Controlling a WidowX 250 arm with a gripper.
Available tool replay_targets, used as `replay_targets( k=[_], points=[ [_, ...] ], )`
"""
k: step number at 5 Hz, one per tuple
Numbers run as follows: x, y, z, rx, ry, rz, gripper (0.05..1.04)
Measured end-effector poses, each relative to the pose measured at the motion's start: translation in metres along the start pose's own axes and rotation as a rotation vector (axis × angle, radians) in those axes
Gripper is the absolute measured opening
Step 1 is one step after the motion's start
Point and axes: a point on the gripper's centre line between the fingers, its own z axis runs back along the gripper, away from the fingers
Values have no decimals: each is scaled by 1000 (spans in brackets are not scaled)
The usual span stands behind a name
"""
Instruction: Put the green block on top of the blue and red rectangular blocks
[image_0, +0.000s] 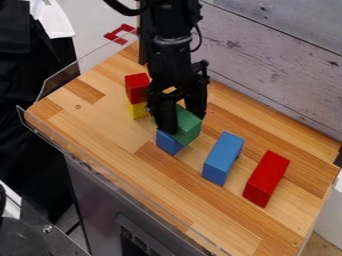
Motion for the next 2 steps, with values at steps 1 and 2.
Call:
replay_targets(
  k=[1, 2],
  points=[
    [2, 0, 0, -7, -1, -11, 568],
    [0, 2, 9, -16, -50, 17, 567]
  ],
)
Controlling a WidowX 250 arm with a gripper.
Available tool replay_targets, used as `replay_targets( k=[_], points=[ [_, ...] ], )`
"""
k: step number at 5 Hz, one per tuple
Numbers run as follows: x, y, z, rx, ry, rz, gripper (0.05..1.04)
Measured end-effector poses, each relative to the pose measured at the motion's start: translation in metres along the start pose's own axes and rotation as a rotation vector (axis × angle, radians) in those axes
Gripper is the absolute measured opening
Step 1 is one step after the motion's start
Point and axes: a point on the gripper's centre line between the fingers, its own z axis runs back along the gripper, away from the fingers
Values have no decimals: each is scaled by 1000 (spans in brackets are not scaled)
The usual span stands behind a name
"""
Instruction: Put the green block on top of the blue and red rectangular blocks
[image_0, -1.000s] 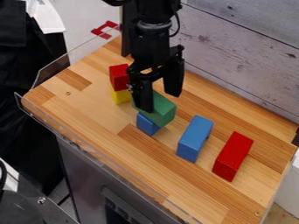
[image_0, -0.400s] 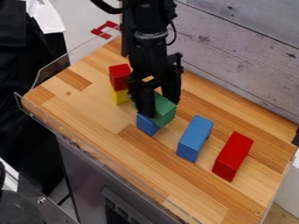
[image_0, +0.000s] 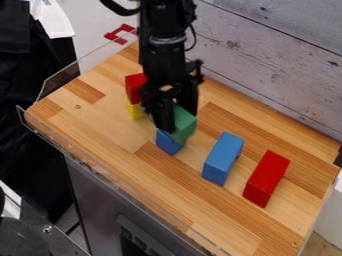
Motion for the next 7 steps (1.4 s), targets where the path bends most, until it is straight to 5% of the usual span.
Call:
replay_targets(
  k=[2, 3, 5, 7],
  points=[
    [-30, -3, 36, -55, -129, 37, 567],
    [-53, -12, 38, -64, -128, 3, 567],
    [-100, -23, 11, -49, -33, 7, 567],
    [-118, -31, -3, -76, 31, 21, 567]
  ],
)
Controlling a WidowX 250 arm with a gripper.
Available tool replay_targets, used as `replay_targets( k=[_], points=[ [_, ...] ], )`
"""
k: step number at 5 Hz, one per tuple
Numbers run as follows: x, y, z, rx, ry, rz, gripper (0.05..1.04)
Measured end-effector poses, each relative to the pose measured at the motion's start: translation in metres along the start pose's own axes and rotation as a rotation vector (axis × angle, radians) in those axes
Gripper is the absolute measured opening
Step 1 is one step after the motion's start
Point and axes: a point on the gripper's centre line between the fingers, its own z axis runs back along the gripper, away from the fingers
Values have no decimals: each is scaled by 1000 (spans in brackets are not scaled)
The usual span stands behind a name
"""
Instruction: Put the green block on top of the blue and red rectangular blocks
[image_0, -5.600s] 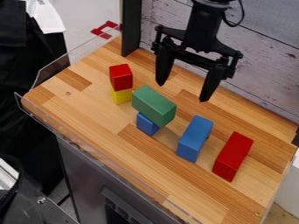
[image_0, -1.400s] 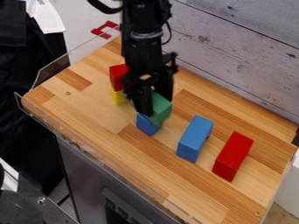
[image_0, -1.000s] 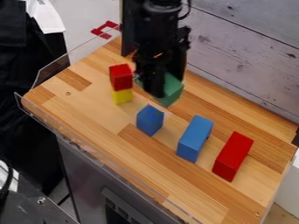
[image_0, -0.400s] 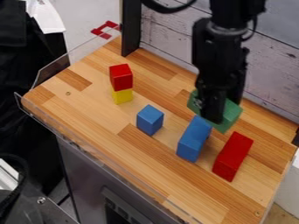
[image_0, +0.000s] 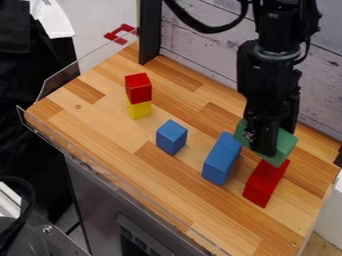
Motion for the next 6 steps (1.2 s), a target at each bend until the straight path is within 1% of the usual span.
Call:
replay_targets(
  k=[1, 2, 3, 6],
  points=[
    [0, 1, -2, 0, 1, 2, 567],
    [1, 6, -8, 6, 14, 14, 567],
    [3, 8, -9, 10, 20, 21, 567],
    [3, 10, -15, 2, 40, 31, 567]
  ],
)
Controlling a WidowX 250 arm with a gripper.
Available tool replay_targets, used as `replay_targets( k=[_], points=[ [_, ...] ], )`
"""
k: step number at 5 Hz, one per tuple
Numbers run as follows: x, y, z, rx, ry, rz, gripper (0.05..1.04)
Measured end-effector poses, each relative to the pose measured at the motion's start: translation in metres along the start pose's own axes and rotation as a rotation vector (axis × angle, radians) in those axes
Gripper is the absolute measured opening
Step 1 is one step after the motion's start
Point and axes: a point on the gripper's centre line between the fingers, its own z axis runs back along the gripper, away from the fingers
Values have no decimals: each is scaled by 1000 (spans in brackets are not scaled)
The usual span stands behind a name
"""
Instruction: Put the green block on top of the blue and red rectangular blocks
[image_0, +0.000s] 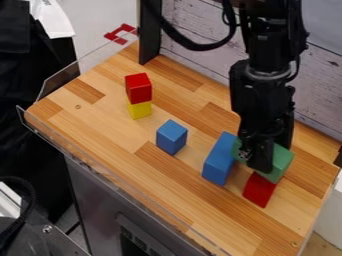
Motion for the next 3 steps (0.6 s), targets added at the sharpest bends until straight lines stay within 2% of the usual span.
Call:
replay_targets(
  k=[3],
  points=[
    [9, 1, 0, 7, 11, -12, 567]
  ],
)
